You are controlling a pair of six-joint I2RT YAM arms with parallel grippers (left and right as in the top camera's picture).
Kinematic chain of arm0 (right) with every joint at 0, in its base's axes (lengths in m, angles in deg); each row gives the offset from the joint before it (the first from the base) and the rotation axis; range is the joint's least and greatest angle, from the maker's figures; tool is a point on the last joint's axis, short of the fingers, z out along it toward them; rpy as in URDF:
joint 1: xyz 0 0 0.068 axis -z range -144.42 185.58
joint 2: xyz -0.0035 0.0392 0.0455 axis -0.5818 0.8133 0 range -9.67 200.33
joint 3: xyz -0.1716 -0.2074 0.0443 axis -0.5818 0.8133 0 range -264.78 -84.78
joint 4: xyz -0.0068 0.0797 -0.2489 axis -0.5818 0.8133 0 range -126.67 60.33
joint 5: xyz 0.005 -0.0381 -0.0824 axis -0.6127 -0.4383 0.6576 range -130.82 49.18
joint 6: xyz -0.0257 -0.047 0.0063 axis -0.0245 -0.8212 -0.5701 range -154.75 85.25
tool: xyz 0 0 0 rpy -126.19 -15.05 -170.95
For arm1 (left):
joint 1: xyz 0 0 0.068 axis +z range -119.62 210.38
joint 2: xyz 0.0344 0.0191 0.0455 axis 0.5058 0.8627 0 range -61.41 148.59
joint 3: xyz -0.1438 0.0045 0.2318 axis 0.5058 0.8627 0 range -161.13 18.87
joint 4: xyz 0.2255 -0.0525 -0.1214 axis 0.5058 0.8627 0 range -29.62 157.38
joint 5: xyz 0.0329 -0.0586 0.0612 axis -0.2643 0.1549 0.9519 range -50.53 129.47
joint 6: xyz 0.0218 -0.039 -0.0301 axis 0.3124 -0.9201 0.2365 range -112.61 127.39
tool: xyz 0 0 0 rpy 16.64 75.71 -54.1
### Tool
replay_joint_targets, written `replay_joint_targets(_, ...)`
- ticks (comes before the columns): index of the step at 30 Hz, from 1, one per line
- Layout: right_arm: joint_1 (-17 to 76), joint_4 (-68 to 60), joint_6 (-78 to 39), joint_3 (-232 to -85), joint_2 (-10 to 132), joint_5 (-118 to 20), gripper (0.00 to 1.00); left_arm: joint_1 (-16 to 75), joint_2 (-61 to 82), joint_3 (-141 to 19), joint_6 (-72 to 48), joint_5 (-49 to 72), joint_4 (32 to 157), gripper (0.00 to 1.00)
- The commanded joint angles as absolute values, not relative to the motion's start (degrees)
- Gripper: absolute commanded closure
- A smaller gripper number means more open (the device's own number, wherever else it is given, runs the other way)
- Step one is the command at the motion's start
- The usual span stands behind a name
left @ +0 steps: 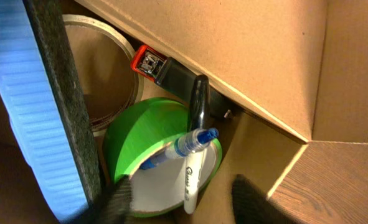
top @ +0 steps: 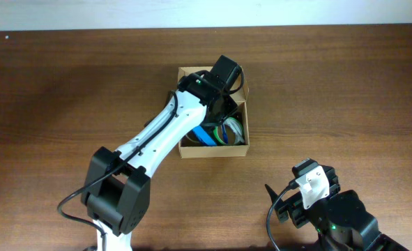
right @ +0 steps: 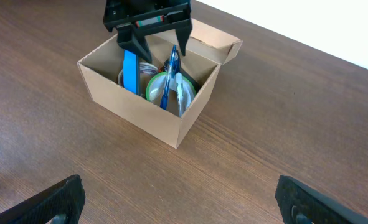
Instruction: Pack container
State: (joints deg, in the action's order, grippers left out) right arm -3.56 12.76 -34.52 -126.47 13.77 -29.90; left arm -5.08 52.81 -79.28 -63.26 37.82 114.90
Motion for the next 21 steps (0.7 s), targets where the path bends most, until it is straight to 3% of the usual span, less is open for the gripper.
replay_joint_targets(1,-3.3,12.6,-33.8,-126.2,13.5,-29.8,0.01,-5.1,50.9,-79.9,-63.3,37.2,114.8,0.44)
replay_joint_targets(8,-3.3,12.6,-33.8,-126.2,13.5,-29.8,0.01,-5.1,53.4,-79.8,-62.2,37.9,114.9,0.46)
replay_joint_targets(15,-3.3,12.6,-33.8,-126.2,13.5,-29.8,0.01,-5.1,56.7,-79.8,-60.9,37.8,115.1,0.66)
replay_joint_targets(21,-3.3,12.6,-33.8,-126.2,13.5,-29.8,0.01,-5.1,57.5,-79.8,-60.2,37.9,115.1,0.68)
